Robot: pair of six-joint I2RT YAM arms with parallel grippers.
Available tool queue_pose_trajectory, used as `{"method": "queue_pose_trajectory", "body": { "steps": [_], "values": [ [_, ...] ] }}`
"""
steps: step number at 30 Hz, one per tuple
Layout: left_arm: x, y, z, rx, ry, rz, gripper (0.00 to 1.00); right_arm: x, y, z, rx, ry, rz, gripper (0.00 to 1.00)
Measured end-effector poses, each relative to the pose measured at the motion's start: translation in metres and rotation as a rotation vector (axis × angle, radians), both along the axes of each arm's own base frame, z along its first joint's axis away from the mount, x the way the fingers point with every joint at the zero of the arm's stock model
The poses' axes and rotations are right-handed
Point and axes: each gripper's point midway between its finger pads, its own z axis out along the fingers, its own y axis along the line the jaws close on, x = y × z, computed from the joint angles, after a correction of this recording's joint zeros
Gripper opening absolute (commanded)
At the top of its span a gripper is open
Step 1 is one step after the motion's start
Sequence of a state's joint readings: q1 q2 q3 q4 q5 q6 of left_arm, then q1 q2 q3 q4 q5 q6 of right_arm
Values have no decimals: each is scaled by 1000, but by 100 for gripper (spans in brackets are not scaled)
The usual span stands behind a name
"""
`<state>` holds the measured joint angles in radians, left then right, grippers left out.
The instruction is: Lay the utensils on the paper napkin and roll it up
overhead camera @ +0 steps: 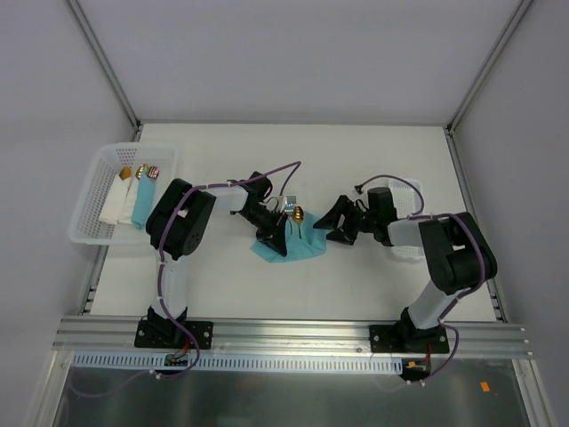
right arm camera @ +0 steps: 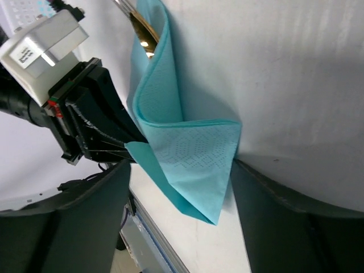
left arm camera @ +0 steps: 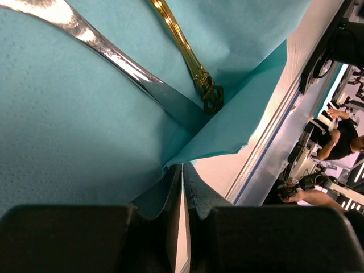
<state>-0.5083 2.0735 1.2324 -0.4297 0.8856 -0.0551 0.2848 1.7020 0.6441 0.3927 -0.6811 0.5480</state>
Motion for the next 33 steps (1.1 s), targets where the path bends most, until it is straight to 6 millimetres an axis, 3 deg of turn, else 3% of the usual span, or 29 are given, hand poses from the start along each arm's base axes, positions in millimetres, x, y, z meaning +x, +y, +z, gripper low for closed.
{"method": "queue_pose_trajectory", "body": {
  "steps": [16,29,33],
  "values": [
    [0,0,0,1,1,1,7,14,14,7,120,0,-7,88],
    [0,0,0,0,2,1,7,49,8,9,132,-4,-70,88],
    [1,1,0,0,2,6,7,54,8,9,137,-1,-75,83]
  ]
}}
